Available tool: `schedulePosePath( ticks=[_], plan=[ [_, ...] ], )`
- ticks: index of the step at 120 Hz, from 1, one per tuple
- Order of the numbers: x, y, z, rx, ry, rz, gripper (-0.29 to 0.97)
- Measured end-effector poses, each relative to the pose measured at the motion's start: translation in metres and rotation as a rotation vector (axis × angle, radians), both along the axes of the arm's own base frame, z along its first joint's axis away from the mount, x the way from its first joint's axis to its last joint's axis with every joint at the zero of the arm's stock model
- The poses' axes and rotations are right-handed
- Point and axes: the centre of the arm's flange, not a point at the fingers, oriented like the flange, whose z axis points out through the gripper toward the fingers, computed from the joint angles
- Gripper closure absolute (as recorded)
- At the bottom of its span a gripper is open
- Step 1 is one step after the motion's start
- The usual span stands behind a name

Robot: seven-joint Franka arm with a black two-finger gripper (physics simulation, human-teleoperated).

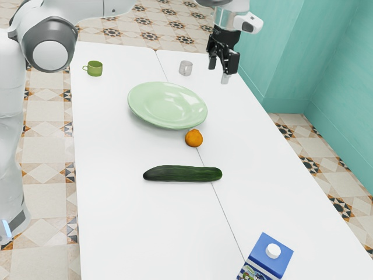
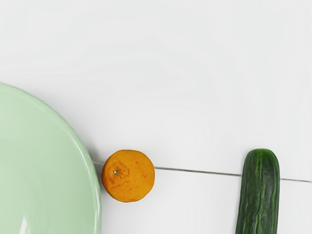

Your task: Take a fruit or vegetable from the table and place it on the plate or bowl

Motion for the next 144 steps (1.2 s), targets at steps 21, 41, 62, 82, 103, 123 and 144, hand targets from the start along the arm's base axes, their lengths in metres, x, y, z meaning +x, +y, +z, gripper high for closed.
schedulePosePath(
  ticks=[21,41,62,82,103,123,144],
  plan=[
    [0.000,-0.003,0.000,0.002,0.000,-0.005,0.00],
    [0.000,-0.026,0.011,0.002,-0.023,-0.035,0.00],
    [0.028,-0.038,-0.036,0.014,0.058,-0.016,0.00],
    [0.055,-0.042,-0.084,0.025,0.106,0.004,0.00],
    [0.081,-0.050,-0.139,0.024,0.147,0.017,0.00],
    [0.088,-0.055,-0.162,0.006,0.148,0.029,0.00],
    [0.060,-0.051,-0.207,-0.015,0.182,0.049,0.00]
  ],
)
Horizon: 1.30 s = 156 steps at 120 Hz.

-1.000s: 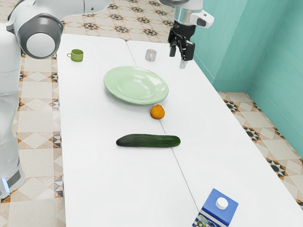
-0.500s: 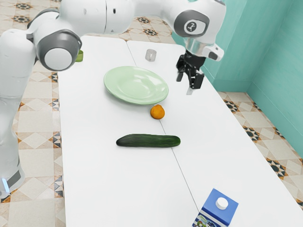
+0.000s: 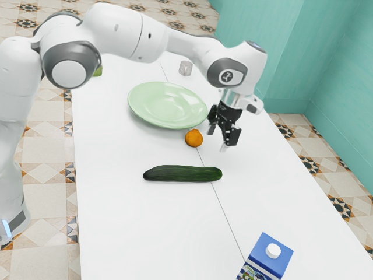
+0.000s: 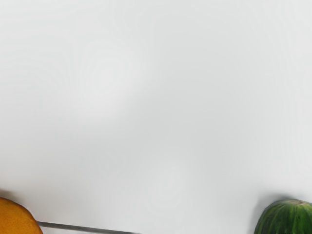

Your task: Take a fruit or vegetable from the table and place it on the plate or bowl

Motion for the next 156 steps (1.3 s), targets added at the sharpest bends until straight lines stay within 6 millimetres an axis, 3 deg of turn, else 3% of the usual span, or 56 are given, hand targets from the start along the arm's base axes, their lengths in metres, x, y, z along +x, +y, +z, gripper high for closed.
schedulePosePath(
  ticks=[22,44,71,82,94,113,156],
  plan=[
    [-0.002,-0.038,0.006,0.007,-0.062,-0.060,0.00],
    [-0.004,-0.069,0.000,0.010,-0.073,-0.106,0.00],
    [-0.033,-0.064,-0.025,-0.009,-0.054,-0.094,0.00],
    [-0.042,-0.072,-0.031,-0.014,-0.061,-0.107,0.00],
    [-0.049,-0.082,-0.034,-0.017,-0.075,-0.124,0.00],
    [-0.054,-0.081,-0.043,-0.017,-0.080,-0.122,0.00],
    [-0.095,-0.099,-0.046,-0.042,-0.082,-0.159,0.00]
  ],
)
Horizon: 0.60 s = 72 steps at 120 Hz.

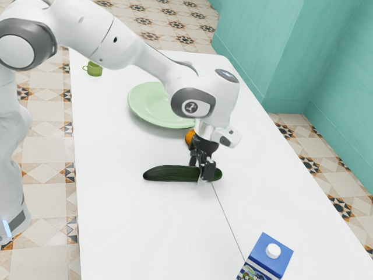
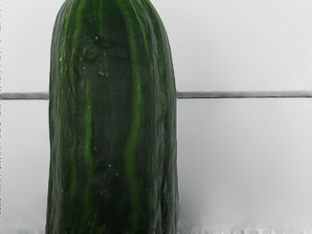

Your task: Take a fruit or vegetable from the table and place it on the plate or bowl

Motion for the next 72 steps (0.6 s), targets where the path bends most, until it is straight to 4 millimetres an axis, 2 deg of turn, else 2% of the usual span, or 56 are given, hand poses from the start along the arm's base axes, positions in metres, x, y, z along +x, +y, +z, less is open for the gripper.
schedulePosePath(
  ticks=[36,58,72],
  plan=[
    [-0.027,0.014,-0.003,-0.017,0.017,0.018,0.00],
    [-0.029,0.020,-0.009,-0.015,0.028,0.032,0.01],
    [-0.028,0.018,-0.011,-0.014,0.027,0.032,0.09]
  ],
)
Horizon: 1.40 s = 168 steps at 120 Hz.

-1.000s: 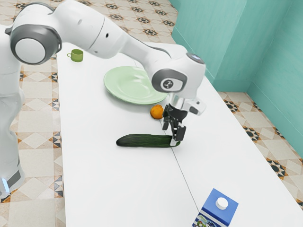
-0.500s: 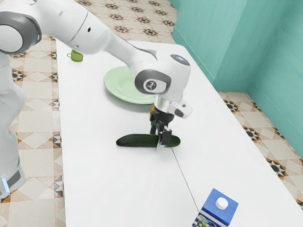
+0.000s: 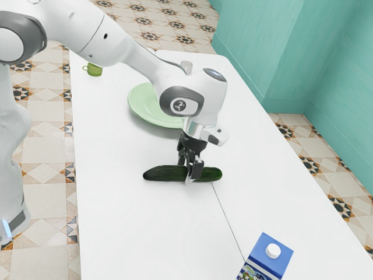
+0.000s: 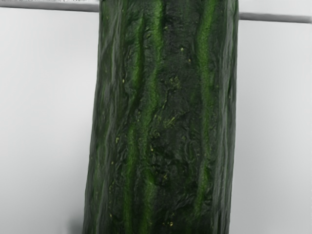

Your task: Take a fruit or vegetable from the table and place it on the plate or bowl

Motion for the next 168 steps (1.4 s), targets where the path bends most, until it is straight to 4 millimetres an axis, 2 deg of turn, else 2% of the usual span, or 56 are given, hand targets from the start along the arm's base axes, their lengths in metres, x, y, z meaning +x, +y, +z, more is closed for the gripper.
schedulePosePath(
  ticks=[31,54,60,73,84,93,105,122,135,146,164,168],
  plan=[
    [0.001,-0.003,-0.003,0.004,-0.001,0.005,0.36],
    [0.003,-0.001,-0.007,0.012,0.003,0.015,0.46],
    [0.003,0.000,0.000,0.013,-0.010,0.013,0.46],
    [0.015,0.006,0.041,0.015,-0.092,0.015,0.47],
    [0.039,0.037,0.077,0.025,-0.168,0.072,0.47],
    [0.055,0.073,0.089,0.045,-0.197,0.136,0.48],
    [0.068,0.121,0.108,0.073,-0.235,0.219,0.48],
    [0.068,0.197,0.142,0.126,-0.284,0.330,0.49],
    [0.068,0.253,0.147,0.184,-0.287,0.418,0.49],
    [0.071,0.271,0.144,0.213,-0.280,0.440,0.50],
    [0.071,0.278,0.142,0.221,-0.275,0.443,0.51],
    [0.070,0.280,0.142,0.221,-0.274,0.444,0.47]
  ],
)
